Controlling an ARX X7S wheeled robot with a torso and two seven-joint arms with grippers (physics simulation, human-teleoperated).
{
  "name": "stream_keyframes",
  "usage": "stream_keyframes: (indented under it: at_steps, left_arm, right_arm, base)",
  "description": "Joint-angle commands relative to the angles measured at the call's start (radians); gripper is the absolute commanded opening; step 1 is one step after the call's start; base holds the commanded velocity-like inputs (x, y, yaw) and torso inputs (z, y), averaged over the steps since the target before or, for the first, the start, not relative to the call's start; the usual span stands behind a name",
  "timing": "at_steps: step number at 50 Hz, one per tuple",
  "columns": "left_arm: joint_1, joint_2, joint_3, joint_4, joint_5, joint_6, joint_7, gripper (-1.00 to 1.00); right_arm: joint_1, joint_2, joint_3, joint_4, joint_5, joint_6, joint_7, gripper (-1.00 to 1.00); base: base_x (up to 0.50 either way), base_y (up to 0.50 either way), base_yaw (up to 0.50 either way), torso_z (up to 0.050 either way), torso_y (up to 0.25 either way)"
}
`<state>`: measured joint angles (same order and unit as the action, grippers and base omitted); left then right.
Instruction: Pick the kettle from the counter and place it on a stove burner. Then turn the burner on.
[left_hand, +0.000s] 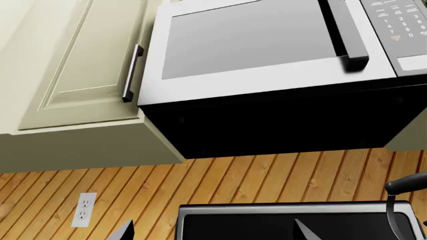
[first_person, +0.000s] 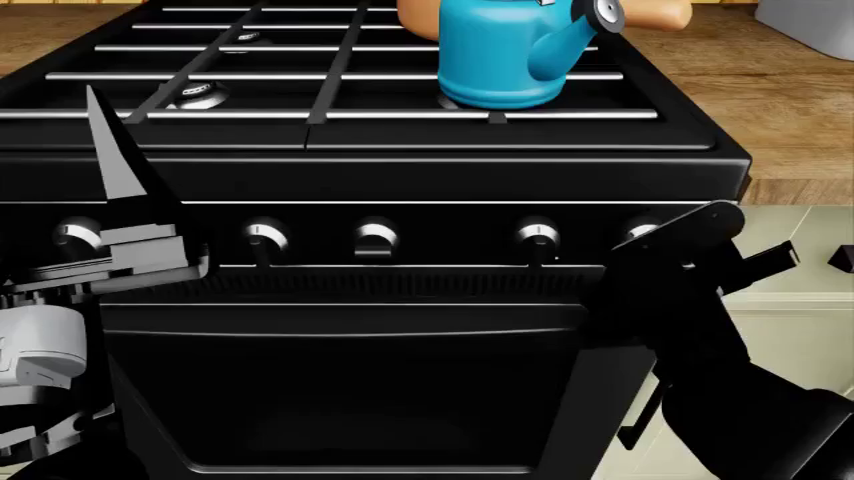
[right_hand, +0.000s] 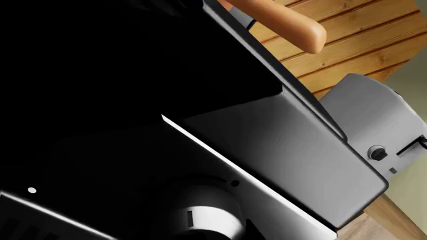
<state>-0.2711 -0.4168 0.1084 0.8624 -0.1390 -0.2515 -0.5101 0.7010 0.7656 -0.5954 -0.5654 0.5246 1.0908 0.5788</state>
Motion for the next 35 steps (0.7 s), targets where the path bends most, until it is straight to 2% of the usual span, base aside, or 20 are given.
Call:
stream_keyframes:
  at_steps: [1,11,12,35]
  left_arm:
    - [0.001,-0.003,-0.002,0.003,-0.003,0.001,-0.003,1.00]
    - [0.000,-0.006,-0.003,0.005,-0.007,-0.001,-0.006,1.00]
    - [0.000,-0.006,-0.003,0.005,-0.007,-0.001,-0.006,1.00]
    - [0.001,-0.011,0.000,0.010,-0.009,-0.003,-0.012,1.00]
  right_arm:
    - [0.106,0.002,-0.094,-0.072,-0.099,0.056,-0.046,-1.00]
    - [0.115,0.021,-0.070,-0.157,-0.076,0.106,-0.038,-1.00]
    - [0.110,0.025,-0.057,-0.173,-0.067,0.112,-0.034,1.00]
    - [0.053,0.050,0.133,-0.365,0.045,0.206,0.023,1.00]
  base:
    - [0.00,0.00,0.01,0.000,0.000]
    - [0.00,0.00,0.00,0.001,0.004]
    - [0.00,0.00,0.00,0.000,0.000]
    - [0.00,0.00,0.00,0.000,0.000]
